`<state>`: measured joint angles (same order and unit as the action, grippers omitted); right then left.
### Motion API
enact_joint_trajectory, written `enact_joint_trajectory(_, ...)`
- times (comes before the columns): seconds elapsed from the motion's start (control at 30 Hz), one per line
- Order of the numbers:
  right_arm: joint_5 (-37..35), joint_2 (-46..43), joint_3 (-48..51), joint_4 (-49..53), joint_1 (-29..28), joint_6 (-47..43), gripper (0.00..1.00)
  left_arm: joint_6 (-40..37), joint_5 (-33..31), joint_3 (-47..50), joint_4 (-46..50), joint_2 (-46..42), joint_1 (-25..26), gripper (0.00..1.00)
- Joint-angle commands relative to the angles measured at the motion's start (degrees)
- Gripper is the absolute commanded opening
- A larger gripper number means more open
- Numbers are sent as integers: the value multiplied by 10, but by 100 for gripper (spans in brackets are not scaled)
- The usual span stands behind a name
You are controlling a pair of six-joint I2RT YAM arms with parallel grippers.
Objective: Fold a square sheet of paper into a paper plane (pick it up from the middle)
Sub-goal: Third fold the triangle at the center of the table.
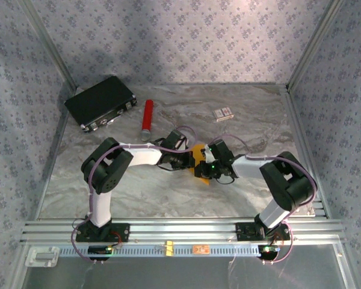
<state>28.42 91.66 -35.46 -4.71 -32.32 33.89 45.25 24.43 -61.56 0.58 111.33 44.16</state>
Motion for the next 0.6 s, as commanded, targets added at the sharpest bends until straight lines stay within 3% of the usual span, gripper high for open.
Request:
enact_joint_trajectory(0.0,0,-30,42,39,6,-5,10,-5,-22,18,37,4,-1,0)
enact_joint_trajectory(0.57,-14,-194,108,135,76,-52,12,42,-36,30,21,-14,3,0)
